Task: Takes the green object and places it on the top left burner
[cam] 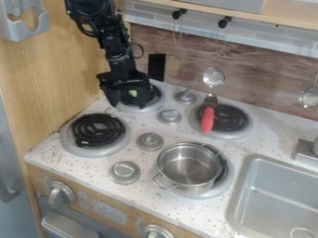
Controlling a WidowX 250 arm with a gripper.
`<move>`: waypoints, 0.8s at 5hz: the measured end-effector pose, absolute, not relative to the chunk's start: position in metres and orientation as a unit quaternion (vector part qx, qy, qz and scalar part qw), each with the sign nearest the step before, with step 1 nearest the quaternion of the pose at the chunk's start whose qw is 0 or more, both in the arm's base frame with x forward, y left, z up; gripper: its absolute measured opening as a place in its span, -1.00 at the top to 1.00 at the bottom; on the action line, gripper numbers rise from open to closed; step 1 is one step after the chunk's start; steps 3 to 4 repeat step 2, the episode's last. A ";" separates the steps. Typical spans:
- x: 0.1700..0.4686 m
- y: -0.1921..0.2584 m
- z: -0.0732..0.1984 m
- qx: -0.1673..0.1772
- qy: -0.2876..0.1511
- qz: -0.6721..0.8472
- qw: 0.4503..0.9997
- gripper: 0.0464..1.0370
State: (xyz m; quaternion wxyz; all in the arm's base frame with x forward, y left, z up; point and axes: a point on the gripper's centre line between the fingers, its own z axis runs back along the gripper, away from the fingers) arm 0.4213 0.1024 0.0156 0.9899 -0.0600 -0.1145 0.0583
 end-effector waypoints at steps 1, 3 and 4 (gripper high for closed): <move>0.420 0.097 0.012 -0.039 -0.109 0.017 0.993 -0.92; 0.416 0.093 0.004 -0.020 -0.103 -0.002 0.994 -0.92; 0.416 0.093 0.004 -0.020 -0.103 -0.002 0.994 -0.92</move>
